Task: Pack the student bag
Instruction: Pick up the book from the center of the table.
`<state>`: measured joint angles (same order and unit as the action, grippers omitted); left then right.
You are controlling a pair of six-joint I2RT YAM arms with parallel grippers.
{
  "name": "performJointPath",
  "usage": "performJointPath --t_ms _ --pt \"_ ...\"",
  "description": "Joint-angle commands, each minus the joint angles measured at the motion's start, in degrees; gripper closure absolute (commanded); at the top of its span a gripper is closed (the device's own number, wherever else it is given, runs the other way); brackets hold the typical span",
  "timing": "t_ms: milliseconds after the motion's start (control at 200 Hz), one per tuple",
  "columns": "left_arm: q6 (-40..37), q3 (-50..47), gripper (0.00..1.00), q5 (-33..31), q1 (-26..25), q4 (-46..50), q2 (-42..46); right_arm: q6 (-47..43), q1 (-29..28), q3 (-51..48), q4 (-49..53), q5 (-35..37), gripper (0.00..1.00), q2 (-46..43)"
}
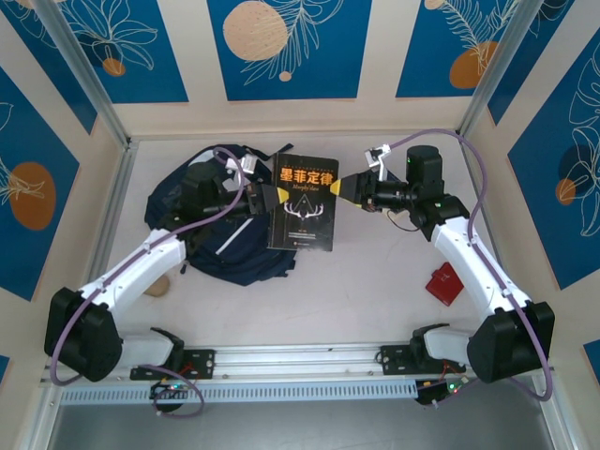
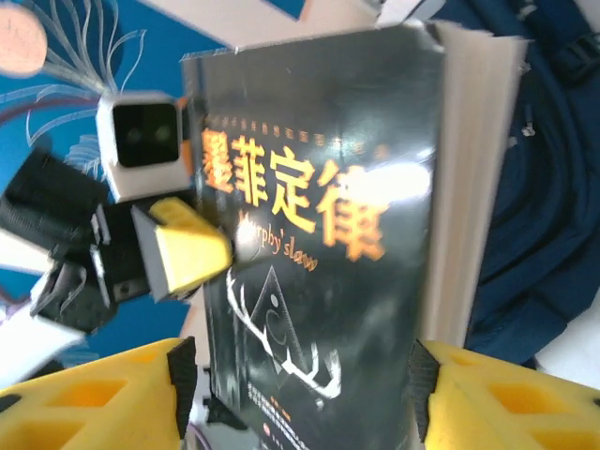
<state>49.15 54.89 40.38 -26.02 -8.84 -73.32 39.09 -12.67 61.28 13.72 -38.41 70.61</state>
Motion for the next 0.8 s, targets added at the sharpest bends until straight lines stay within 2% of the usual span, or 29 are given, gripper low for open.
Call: performJointPath --t_ms 0,110,280,390,590,795 --pt "-1.8 0.5 1.0 -7.0 0.4 3.4 3.7 4.5 -0.2 -1.9 2.1 9.1 0.24 -1.4" --pt "-1.0 0.9 1.0 -15.7 0.4 5.6 4.7 10.9 -1.2 -5.0 -1.3 13.2 0.13 -2.3" --pt "6.6 1.2 1.0 -27.0 0.4 4.1 4.9 23.7 -6.1 -9.5 -9.6 15.9 0.08 -3.4" --pt "13.5 1.4 1.0 -34.0 0.4 3.5 4.3 34.6 -10.5 -13.7 -18.8 18.6 0.05 -3.7" --pt "19.6 3.3 1.0 -37.0 0.4 -0.2 1.9 44.6 -18.0 -15.4 -24.0 25.3 0.0 -2.7" --pt "25.3 4.0 1.0 -38.8 0.4 -3.7 -0.4 51.6 -20.8 -16.8 -35.1 26.9 0.0 1.1"
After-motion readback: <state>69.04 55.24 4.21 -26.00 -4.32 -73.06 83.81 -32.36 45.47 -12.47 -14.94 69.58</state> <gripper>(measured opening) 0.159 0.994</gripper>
